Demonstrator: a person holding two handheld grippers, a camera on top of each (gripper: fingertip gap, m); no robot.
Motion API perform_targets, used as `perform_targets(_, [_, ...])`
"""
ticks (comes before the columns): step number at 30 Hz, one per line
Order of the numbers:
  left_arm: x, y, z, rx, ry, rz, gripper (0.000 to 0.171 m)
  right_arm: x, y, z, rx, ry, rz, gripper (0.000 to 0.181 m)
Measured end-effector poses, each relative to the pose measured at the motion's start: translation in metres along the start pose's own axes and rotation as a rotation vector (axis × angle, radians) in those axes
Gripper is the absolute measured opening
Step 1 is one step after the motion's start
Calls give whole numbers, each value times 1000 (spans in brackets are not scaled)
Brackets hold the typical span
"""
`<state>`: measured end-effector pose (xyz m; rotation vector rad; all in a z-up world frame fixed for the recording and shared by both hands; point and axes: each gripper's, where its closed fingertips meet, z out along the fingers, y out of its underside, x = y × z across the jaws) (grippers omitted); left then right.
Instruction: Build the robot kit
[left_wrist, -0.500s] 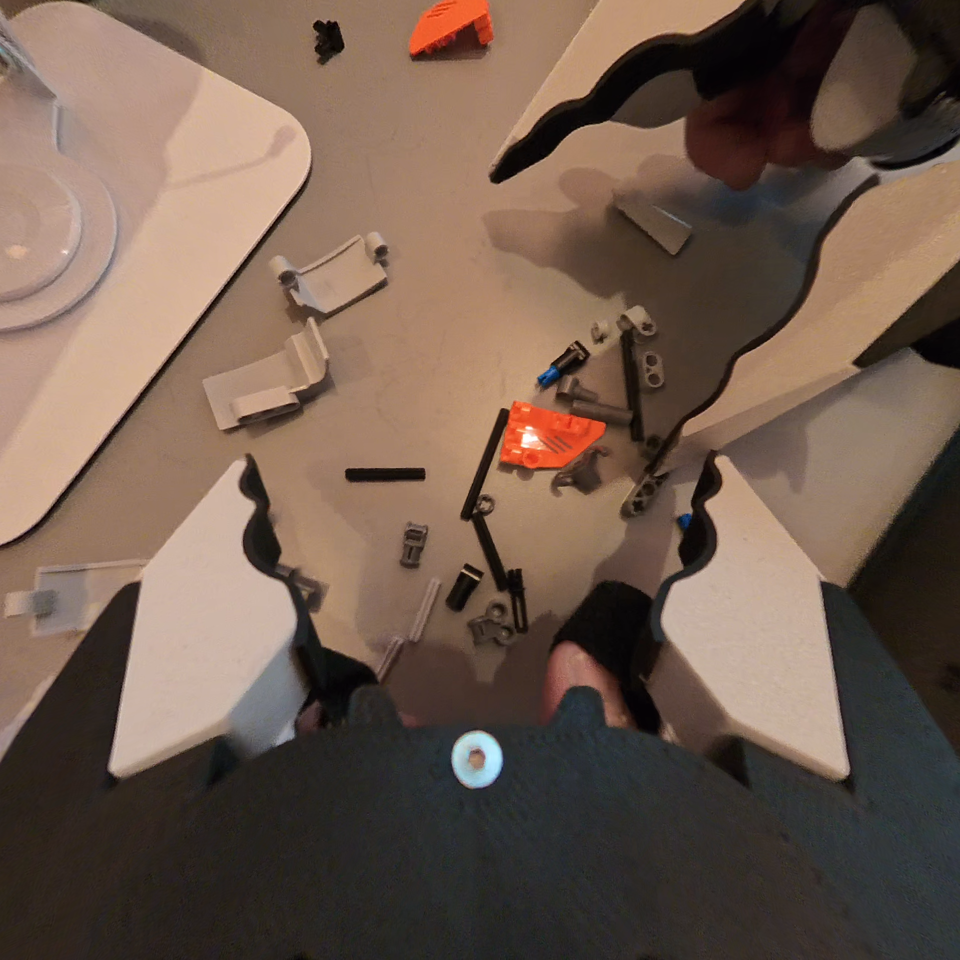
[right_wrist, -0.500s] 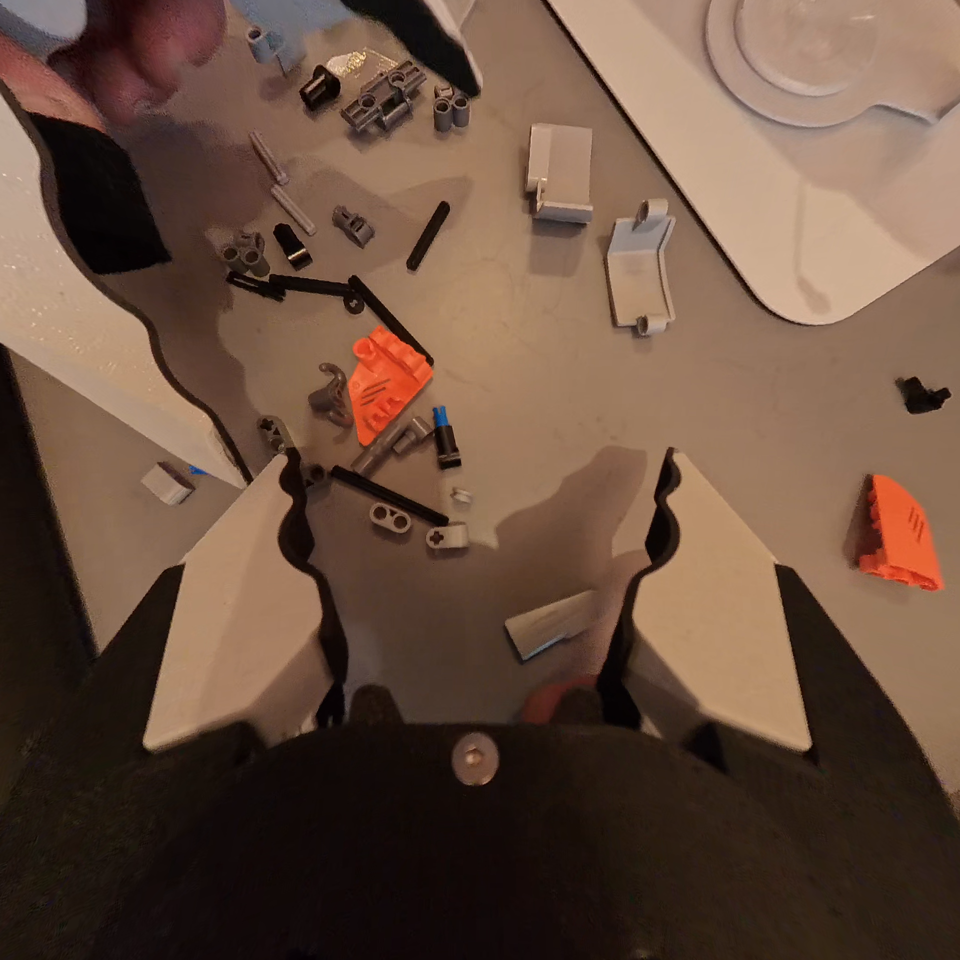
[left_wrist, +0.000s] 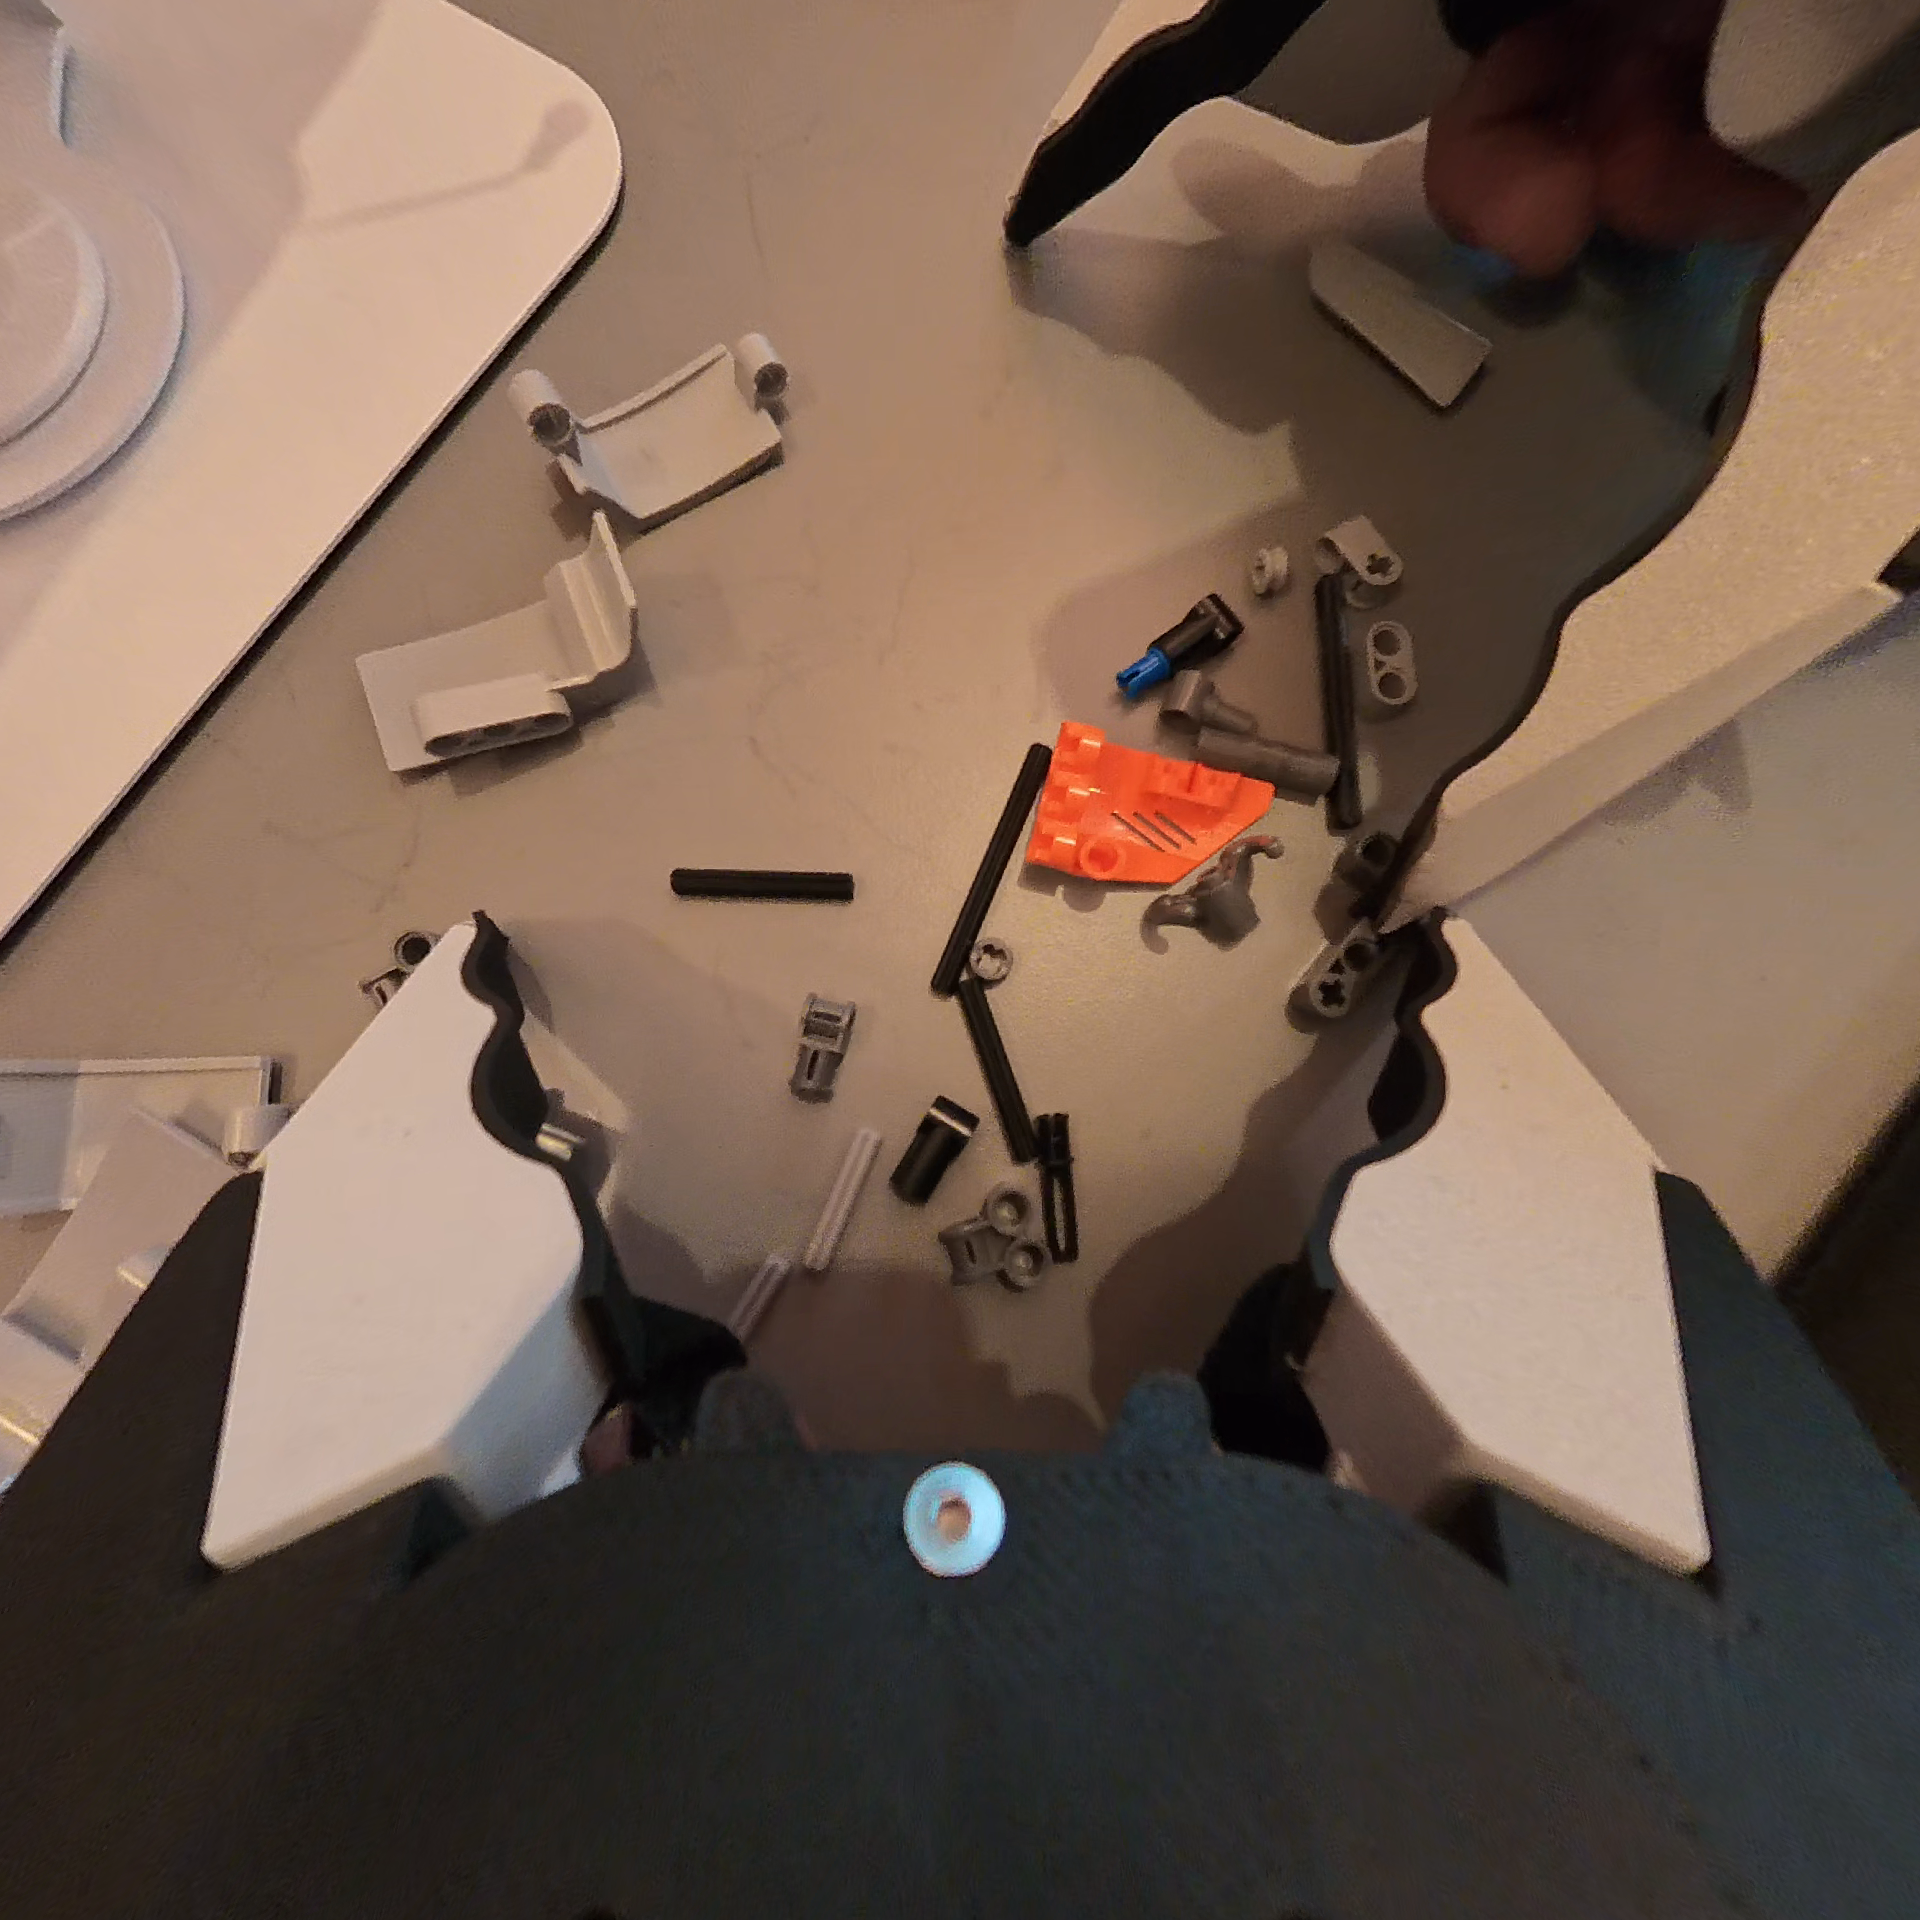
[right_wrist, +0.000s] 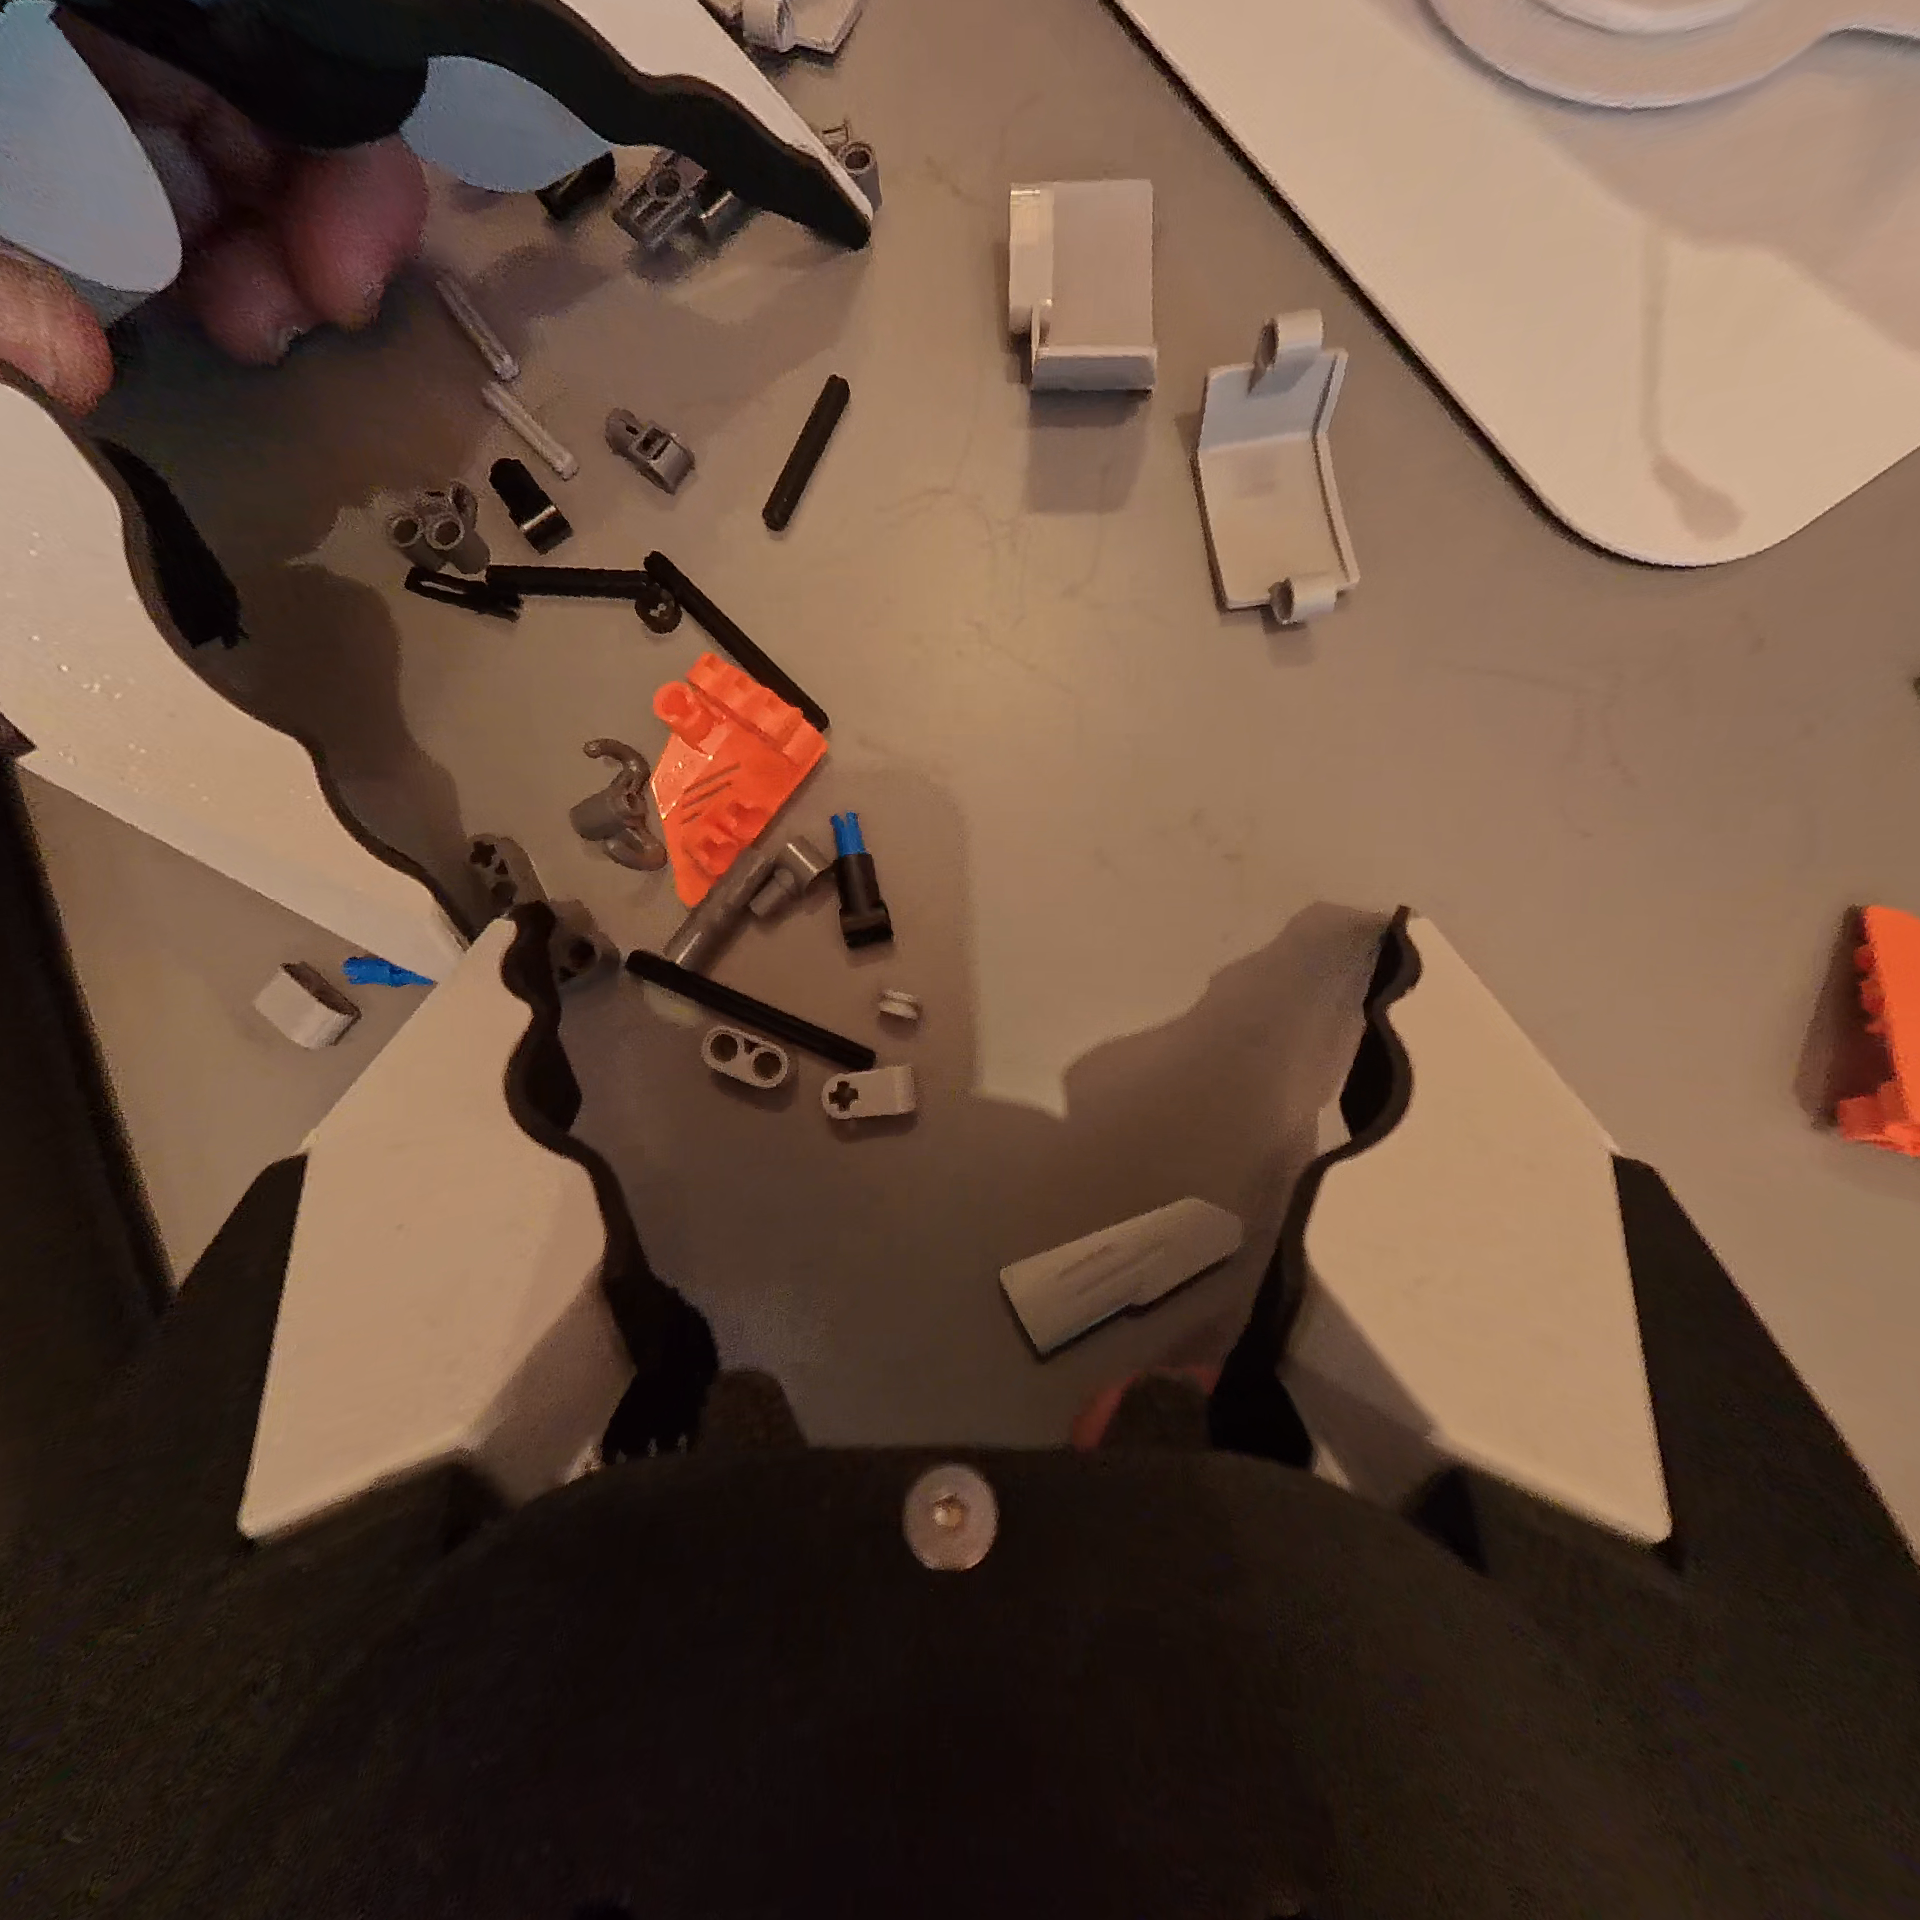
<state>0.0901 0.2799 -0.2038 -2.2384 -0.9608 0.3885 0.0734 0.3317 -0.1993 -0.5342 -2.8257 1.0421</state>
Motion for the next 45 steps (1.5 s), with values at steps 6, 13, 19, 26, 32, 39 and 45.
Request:
perform_targets(6, [-5, 1, -1, 11, -13, -20, 159, 4, -1, 3, 0, 13, 19, 156])
perform_targets(13, [-14, 5, -6, 17, -83, -86, 158, 11, -4, 5, 21, 64, 70, 157])
perform_targets(19, [-24, 10, -10, 17, -112, -131, 157, 12, -8, 7, 63, 92, 94, 157])
perform_targets(26, [-27, 15, -18, 28, -196, -161, 159, 13, -8, 8, 78, 102, 104, 157])
perform_targets(32, [-28, 10, -23, 62, -251, -103, 158, 12, -9, 7, 86, 110, 101, 156])
perform_targets(39, [-28, 17, -16, 14, -150, -164, 158, 12, -9, 7, 86, 115, 104, 156])
perform_targets(45, [-27, 17, -17, 14, -143, -158, 158, 9, -11, 7, 95, 126, 100, 155])
